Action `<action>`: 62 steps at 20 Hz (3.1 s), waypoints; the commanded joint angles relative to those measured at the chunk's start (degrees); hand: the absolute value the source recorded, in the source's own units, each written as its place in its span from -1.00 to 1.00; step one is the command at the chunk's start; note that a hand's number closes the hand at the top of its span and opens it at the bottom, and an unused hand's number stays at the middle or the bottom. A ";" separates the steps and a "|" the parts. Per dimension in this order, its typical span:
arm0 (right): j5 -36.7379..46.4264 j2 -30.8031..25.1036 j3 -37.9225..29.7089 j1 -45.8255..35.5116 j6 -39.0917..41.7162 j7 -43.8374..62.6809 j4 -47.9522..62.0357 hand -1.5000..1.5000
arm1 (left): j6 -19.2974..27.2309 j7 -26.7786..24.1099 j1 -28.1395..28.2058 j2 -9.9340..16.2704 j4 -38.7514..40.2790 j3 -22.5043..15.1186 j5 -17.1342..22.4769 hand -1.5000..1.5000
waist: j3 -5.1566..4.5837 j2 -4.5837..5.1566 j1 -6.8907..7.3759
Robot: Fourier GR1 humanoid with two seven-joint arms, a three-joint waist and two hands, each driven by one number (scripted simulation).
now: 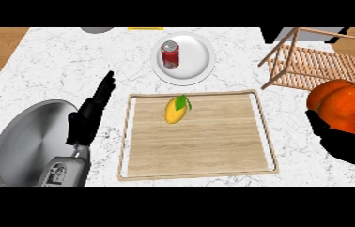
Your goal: Pick the squash from the tray and place it in the tiered shelf
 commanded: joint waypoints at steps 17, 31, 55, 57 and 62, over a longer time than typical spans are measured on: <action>-5.48 -20.00 -21.16 -19.56 2.38 -4.88 21.29 1.00 | -1.77 1.92 1.07 -0.07 -3.59 0.41 0.04 0.00 | 0.03 0.16 0.59; 0.79 -23.29 -18.92 -19.13 -8.57 -22.54 40.38 1.00 | -2.80 -0.75 0.12 0.66 -0.57 2.47 0.16 0.00 | 0.04 0.26 0.79; -13.05 -22.08 -26.74 -30.34 -30.33 -58.92 81.98 1.00 | -1.35 3.69 -4.08 -1.59 -0.87 1.44 -1.76 0.00 | 0.09 0.50 1.08; -2.13 -24.66 -22.06 -25.76 -31.11 -46.59 79.04 1.00 | -1.77 0.14 -1.70 -1.71 0.29 1.56 -1.27 0.00 | -0.06 0.65 0.54; -0.88 -25.69 -24.02 -25.86 -35.12 -41.73 81.86 -1.00 | -3.41 -0.89 5.28 -1.24 -4.16 0.71 -0.38 0.00 | 0.04 0.25 1.01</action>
